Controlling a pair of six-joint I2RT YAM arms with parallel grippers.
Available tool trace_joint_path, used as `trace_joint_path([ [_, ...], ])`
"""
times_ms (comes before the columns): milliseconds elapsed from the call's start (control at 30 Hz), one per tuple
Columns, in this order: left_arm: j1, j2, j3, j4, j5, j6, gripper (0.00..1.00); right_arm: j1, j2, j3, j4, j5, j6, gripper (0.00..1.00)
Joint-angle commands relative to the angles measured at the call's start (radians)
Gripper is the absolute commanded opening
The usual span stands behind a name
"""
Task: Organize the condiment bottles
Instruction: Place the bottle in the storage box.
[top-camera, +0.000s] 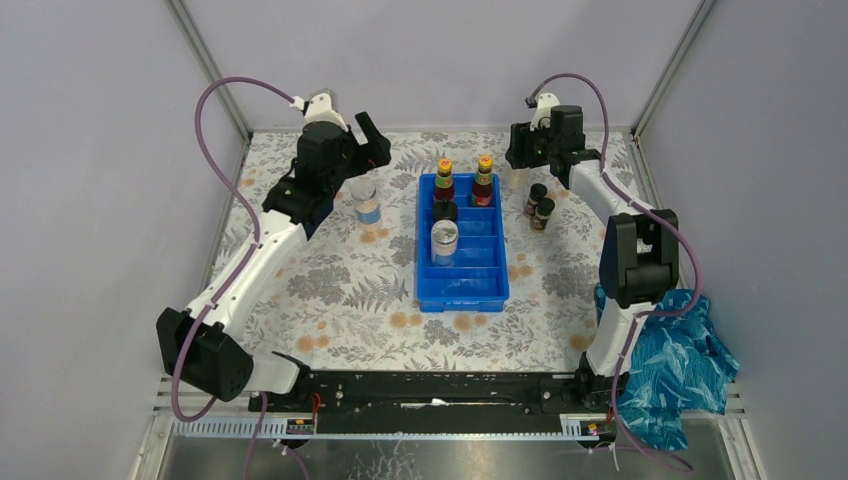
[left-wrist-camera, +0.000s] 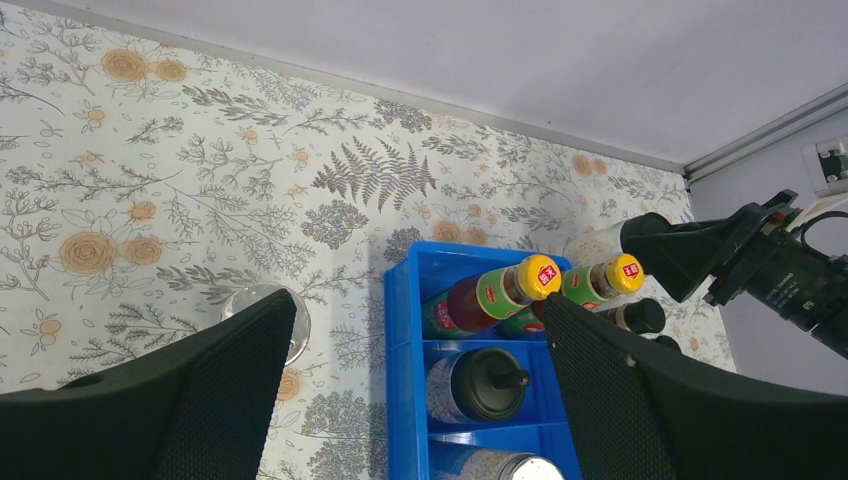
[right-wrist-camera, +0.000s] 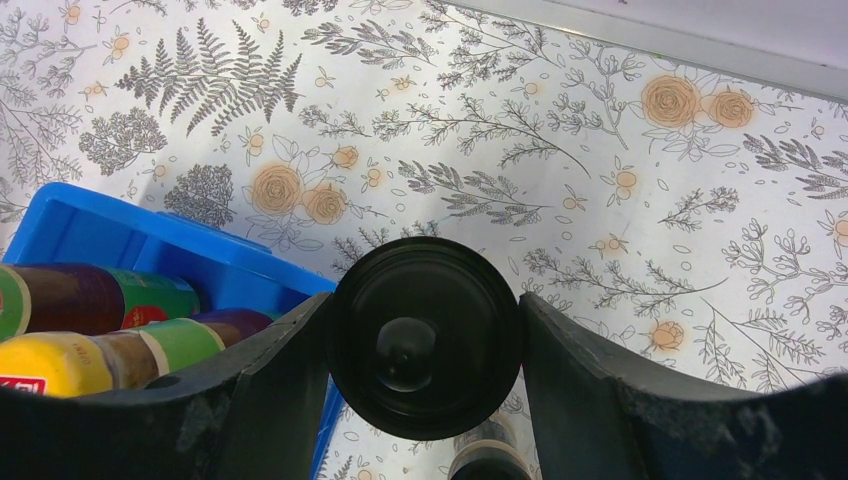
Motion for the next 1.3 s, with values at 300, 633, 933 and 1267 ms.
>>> trace_joint_path([
  [300, -0.006, -0.047, -0.022, 0.012, 0.002, 0.023, 0.97, -0.005, -0.155, 0.04, -0.009, 0.047, 0.034, 0.0],
  [633, -0.005, -0.075, -0.036, 0.001, 0.006, 0.028, 0.97, 0.002, -0.248, -0.008, -0.037, 0.065, 0.064, 0.0],
  [933, -0.006, -0.105, -0.045, -0.02, 0.008, 0.04, 0.97, 0.061, -0.379, -0.095, -0.077, 0.112, 0.056, 0.0],
  [1267, -0.006, -0.157, -0.094, -0.031, 0.025, 0.031, 0.97, 0.172, -0.555, -0.243, -0.112, 0.186, 0.048, 0.0],
])
